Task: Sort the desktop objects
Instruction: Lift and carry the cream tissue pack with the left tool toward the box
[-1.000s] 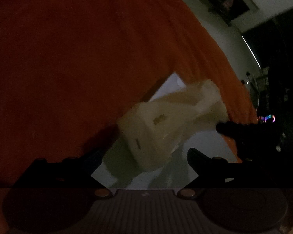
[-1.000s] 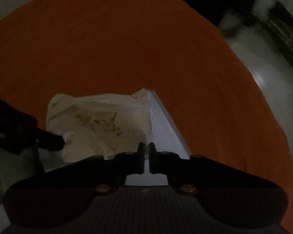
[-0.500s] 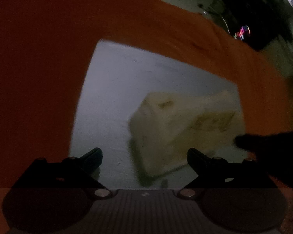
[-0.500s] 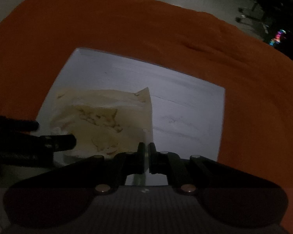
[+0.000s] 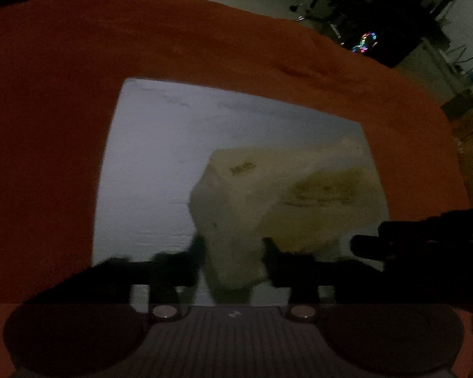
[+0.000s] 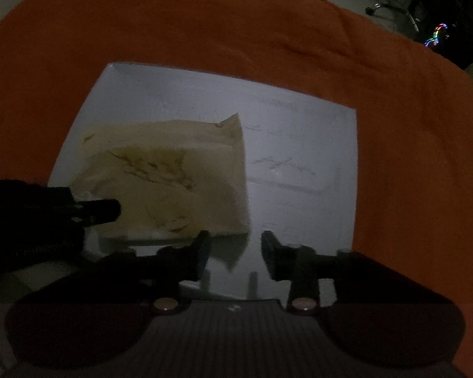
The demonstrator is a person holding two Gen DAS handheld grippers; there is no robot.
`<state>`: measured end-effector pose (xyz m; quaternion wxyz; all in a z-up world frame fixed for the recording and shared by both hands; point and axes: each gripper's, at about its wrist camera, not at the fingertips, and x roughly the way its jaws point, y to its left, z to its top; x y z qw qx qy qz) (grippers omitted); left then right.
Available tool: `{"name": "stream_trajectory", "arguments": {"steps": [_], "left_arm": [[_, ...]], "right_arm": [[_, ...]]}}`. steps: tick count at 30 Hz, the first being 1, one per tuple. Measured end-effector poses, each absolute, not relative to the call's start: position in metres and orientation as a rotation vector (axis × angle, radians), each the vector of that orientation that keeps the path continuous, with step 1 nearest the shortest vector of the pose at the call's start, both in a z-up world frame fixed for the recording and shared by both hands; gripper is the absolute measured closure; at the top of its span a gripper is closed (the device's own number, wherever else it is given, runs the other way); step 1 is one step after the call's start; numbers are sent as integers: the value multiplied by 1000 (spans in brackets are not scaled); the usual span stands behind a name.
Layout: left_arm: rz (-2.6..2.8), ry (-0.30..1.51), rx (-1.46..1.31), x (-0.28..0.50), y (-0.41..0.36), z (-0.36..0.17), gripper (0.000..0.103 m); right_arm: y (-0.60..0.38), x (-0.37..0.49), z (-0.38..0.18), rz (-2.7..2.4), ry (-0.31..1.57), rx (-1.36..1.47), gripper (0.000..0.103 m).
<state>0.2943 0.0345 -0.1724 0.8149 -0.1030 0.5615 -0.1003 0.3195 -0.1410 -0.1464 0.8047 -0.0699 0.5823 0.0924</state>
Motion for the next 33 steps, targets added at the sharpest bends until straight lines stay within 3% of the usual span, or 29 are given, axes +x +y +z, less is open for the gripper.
{"name": "stream_trajectory", "arguments": {"steps": [7,11,12,13,33], "left_arm": [[-211,1157,-183,295,33,-169,87],[-208,1146,-178,294,34,-169,88],[-209,1143,-178,294,34,-170,88],[-217,1142,-180,294,33,-170,91],[-240,1035,-206,259,39,-106,93]], "right_arm": [[-146,329,-150,211,1229,-114,53],[-141,336,-154,233,1221,-103,54],[-140,336,-155,241,1214,-101,70],[-140,337,-155,247,1208,-99,97],[-148,291,-84,280,1119,-45,98]]}}
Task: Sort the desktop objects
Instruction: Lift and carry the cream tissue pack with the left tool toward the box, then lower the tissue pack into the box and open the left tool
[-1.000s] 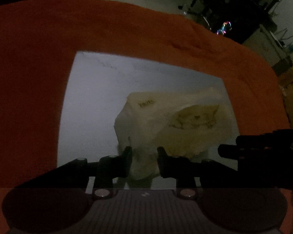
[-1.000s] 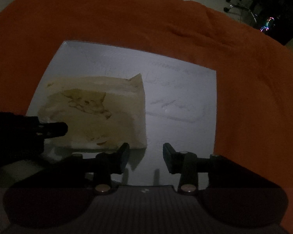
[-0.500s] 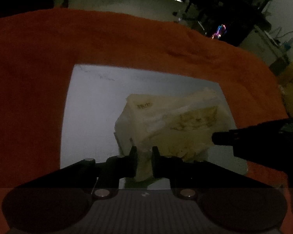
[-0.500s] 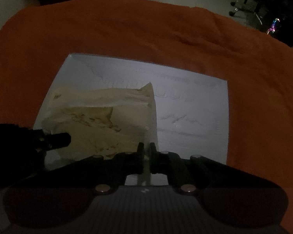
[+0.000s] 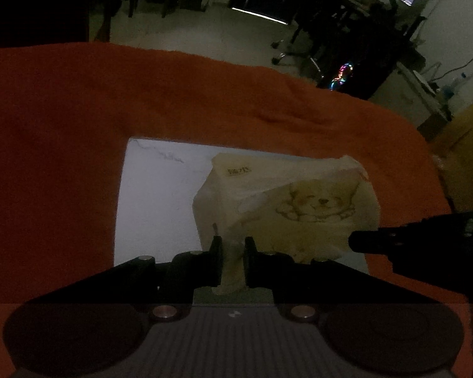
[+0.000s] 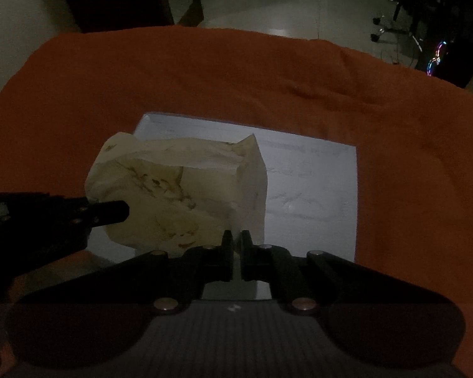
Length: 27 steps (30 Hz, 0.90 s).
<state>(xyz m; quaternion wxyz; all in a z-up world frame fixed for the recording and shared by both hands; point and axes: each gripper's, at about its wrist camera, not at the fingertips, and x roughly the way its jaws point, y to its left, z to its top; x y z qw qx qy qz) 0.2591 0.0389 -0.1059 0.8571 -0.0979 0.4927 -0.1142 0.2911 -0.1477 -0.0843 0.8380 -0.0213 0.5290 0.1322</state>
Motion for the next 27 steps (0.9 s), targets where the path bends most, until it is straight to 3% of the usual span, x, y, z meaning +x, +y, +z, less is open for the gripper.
{"name": "stream_trajectory", "arguments": {"steps": [13,19,27], "left_arm": [[-304,954,-110,158,33,-36,93],[-332,993,-55,110,17,-49,93],[-330,1136,-25,75,-2,-111,93]], "right_arm": [[-147,171,-18,324,1047,-55,98],[-153,126,-28,334,1092,-54,98],[-150,95,-100,342,1268,-70,98]]}}
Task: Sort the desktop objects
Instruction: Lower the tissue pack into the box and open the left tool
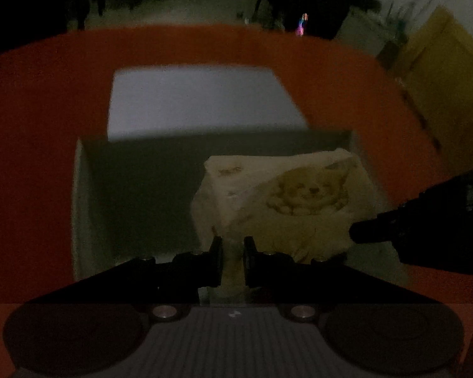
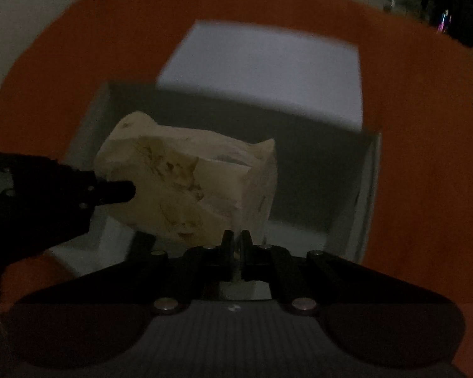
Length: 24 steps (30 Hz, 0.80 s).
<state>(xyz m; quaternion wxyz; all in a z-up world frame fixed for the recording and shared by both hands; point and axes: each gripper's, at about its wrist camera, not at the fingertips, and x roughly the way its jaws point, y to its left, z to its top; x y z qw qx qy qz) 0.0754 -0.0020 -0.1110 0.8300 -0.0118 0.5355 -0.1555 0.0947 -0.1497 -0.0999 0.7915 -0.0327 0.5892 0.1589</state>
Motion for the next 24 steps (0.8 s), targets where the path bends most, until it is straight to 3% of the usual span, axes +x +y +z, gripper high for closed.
{"name": "stream_trajectory", "arguments": {"steps": [6,17,20,21,22,24], "left_arm": [[-305,1200,-4,66,-10,-149,93],[-283,1229,4,60,-5,-165,93],[-270,1241,2,58,-5,-167,91],[-265,1243,3,57,-5,-166,91],[-260,1244,3,55,-5,-165,90],[-255,1241,2,56,-4,-162,87]], "right_arm": [[-138,85,-146,337,1356,-109,98],[-128,84,-155,353,1357,-139,97],[-131,77,-150,358,1360,-128,78],[-132,76,-148,357,1351,-127,64],[-132,77,-146,360,1332,-138,57],[-132,80,-140,370,1302,-164,57]]}}
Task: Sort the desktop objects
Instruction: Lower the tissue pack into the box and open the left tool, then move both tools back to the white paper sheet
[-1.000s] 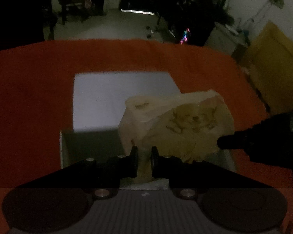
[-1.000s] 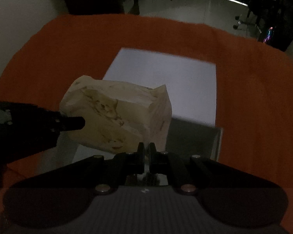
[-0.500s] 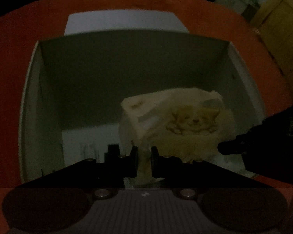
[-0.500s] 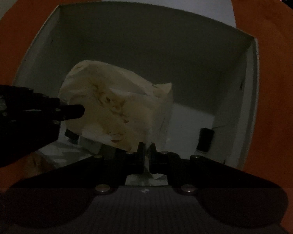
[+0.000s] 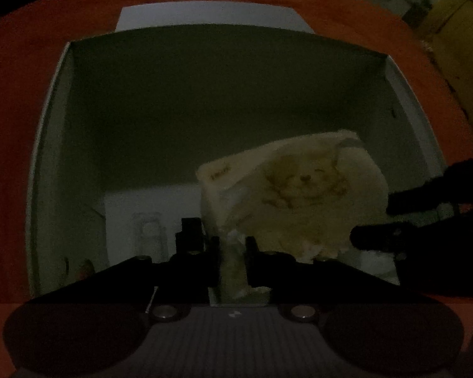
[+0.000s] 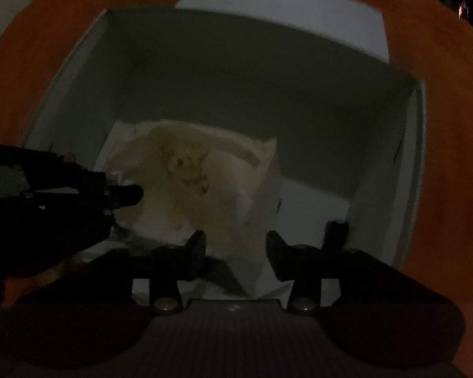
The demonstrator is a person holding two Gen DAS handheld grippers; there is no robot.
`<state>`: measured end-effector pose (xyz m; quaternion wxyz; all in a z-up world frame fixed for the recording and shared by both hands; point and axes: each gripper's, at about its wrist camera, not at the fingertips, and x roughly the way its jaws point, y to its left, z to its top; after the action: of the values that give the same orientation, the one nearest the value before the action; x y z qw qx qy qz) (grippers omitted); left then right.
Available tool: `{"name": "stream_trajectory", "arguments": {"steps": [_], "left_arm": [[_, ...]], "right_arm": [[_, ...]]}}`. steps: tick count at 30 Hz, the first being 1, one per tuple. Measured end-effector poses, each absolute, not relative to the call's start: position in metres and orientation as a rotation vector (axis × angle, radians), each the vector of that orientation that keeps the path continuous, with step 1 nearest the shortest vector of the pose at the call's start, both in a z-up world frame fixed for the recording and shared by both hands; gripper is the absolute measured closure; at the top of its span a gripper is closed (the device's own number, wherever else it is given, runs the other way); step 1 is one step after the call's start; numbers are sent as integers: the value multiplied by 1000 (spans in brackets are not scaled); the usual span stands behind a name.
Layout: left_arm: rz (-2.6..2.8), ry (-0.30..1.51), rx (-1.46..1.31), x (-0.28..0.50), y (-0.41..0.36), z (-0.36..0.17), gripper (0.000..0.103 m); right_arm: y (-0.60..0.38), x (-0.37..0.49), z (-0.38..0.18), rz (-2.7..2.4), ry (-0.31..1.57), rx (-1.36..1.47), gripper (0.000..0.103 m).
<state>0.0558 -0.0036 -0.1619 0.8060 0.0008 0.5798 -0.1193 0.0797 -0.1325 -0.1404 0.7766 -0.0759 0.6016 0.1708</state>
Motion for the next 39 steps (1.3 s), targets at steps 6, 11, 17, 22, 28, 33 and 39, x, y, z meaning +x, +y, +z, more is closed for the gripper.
{"name": "stream_trajectory", "arguments": {"steps": [6,11,17,22,28,33,39], "left_arm": [[-257,1178,3,64,6,-133,86],[-261,1134,-37,87,17,-101,83],[-246,1096,-61,126,29,-71,68],[-241,1074,-50,160,38,-55,67],[-206,1099,-52,217,63,-66,67],[-128,1110,-70,262,93,-93,65],[-122,1148,-79,301,113,-136,65]], "right_arm": [[-146,96,-104,372,1230,-121,57],[-166,122,-73,358,1219,2,57],[-184,165,-46,365,1212,87,57],[-201,199,-33,349,1180,110,56],[-228,250,-35,291,1149,112,47],[-253,292,-60,242,1172,103,46],[-273,333,-106,217,1239,138,46]]}}
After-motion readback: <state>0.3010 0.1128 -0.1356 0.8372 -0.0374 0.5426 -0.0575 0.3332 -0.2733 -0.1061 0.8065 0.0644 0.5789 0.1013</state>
